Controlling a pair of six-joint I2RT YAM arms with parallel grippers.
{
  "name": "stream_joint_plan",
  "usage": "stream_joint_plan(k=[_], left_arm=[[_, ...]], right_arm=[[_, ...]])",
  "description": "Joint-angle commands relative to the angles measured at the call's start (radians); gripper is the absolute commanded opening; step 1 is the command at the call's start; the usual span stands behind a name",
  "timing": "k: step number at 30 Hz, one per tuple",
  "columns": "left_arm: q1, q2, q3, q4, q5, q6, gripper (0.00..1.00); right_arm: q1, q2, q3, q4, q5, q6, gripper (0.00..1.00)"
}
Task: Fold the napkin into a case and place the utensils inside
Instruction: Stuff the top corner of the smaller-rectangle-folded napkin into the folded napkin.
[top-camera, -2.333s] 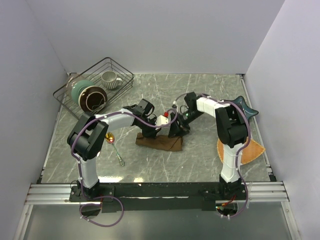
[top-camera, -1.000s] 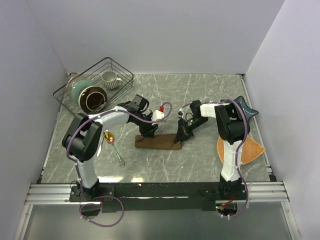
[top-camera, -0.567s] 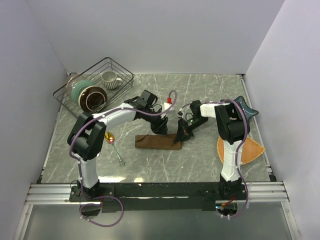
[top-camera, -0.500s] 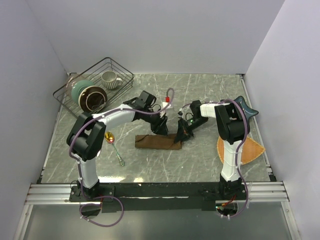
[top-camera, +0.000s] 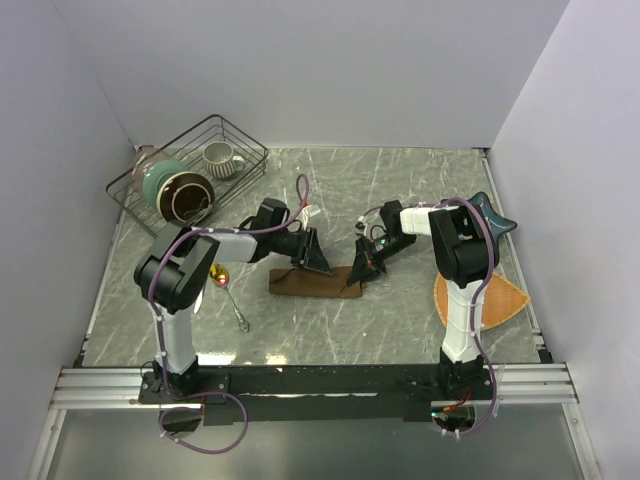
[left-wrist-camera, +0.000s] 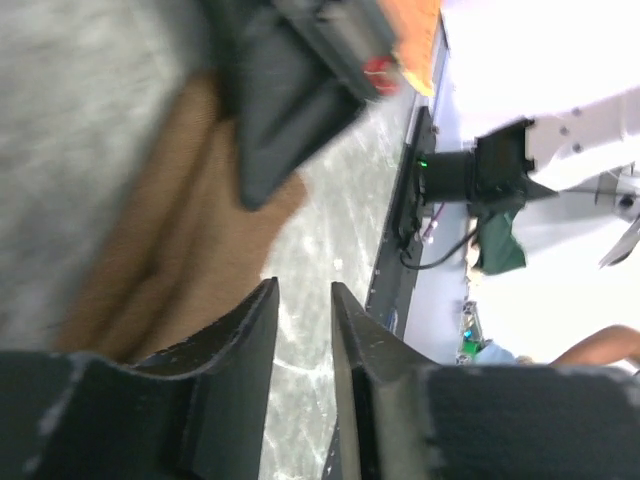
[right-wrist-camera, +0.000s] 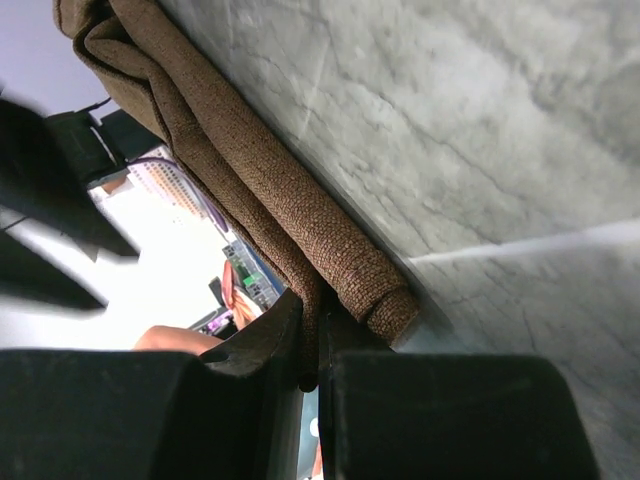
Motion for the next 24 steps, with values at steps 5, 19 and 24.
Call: stream_joint_plan(k=[5, 19, 24], left_arm=[[0.061, 0.160, 0.034, -0.030, -0.013, -0.036, 0.28], [0.095, 0.226, 0.079, -0.171, -0.081, 0.064, 0.17], [0.093, 0.235, 0.096, -0.196, -0.079, 0.084, 0.16]], right_arm=[[-0.003, 0.053, -0.017, -0.009, 0.081, 0.072, 0.00], [-0.057, -0.137, 0.100, -0.395, 0.099, -0.254, 0.38], [-0.068, -0.183, 0.169, -0.431, 0.059, -0.284, 0.46]])
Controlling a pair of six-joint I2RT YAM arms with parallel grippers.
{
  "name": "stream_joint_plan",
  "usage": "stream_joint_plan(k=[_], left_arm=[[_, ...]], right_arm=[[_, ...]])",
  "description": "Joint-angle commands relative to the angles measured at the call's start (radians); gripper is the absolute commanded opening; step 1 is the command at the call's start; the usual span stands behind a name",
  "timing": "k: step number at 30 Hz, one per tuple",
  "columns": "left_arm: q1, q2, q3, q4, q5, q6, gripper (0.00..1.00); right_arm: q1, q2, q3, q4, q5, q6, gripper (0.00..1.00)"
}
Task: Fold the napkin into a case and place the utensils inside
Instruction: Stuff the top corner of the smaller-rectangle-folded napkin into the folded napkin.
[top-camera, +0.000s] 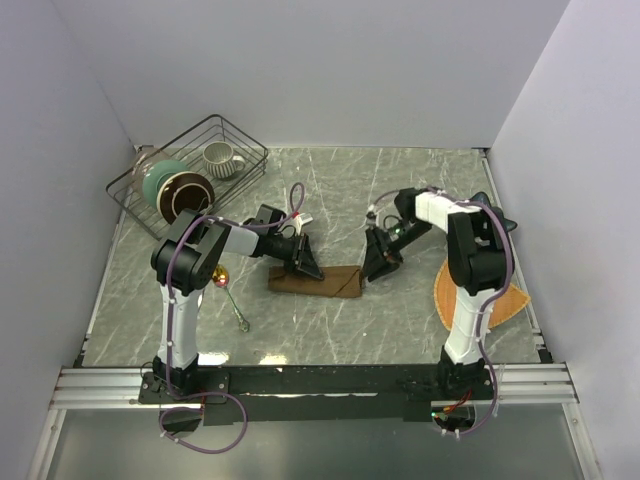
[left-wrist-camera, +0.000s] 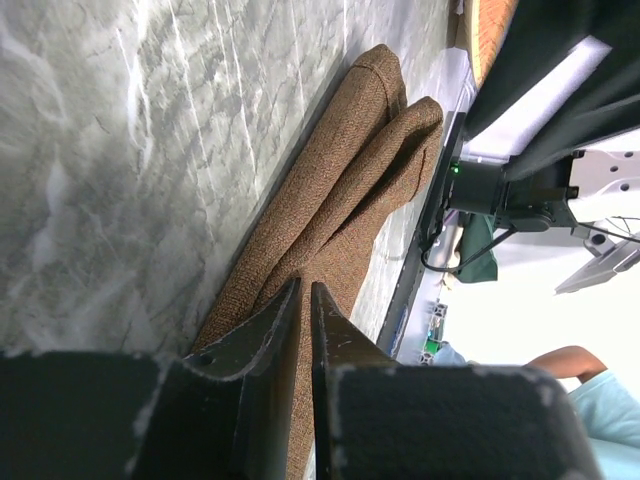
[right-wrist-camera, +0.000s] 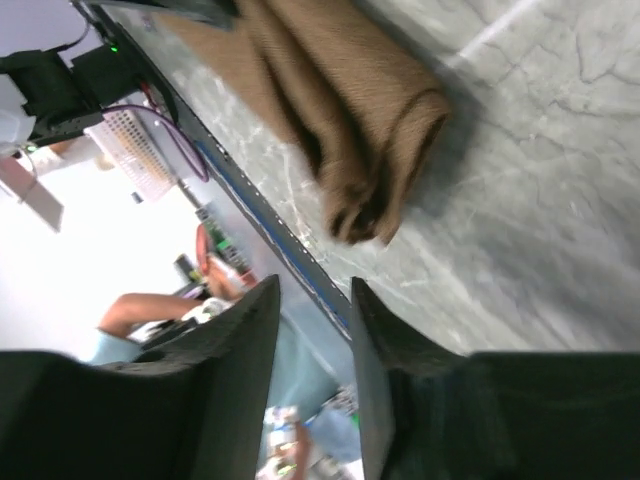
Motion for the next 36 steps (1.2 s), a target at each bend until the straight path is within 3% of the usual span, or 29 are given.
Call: stream_joint_plan(k=[1, 9, 16, 19, 21, 23, 27, 32, 36], left_arm=[[0.013, 0.043, 0.020, -0.057, -0.088, 0.067, 0.16], [0.013, 0.045, 0.030, -0.081, -0.085, 0.084, 0.16], [0.013, 0.019, 0.027, -0.094, -0.085, 0.112, 0.19], [0.013, -0.003, 0.044, -0.100, -0.076, 0.116, 0.22], [0.013, -0.027, 0.053, -0.101, -0.070, 0.132, 0.30], [0.013, -0.092, 0.072, -0.166, -0.076, 0.179, 0.40], [0.017, -0.274, 0.080, -0.283, -0.136, 0.314, 0.44], [0.025, -0.340, 0.032, -0.376, -0.128, 0.385, 0.30], [0.031, -0.290, -0.025, -0.316, -0.122, 0.345, 0.20]], right_arm=[[-0.004, -0.089, 0.081, -0.064, -0.042, -0.041, 0.47], [0.133, -0.035, 0.076, 0.200, -0.198, 0.227, 0.39], [0.125, 0.061, -0.051, 0.428, -0.080, 0.354, 0.33], [0.120, 0.112, -0.065, 0.439, -0.021, 0.355, 0.32], [0.119, 0.136, -0.065, 0.432, 0.016, 0.347, 0.29], [0.120, 0.141, -0.070, 0.424, 0.053, 0.339, 0.28], [0.122, 0.132, -0.083, 0.423, 0.089, 0.336, 0.27], [0.122, 0.126, -0.094, 0.429, 0.102, 0.339, 0.26], [0.124, 0.127, -0.093, 0.429, 0.104, 0.342, 0.26]])
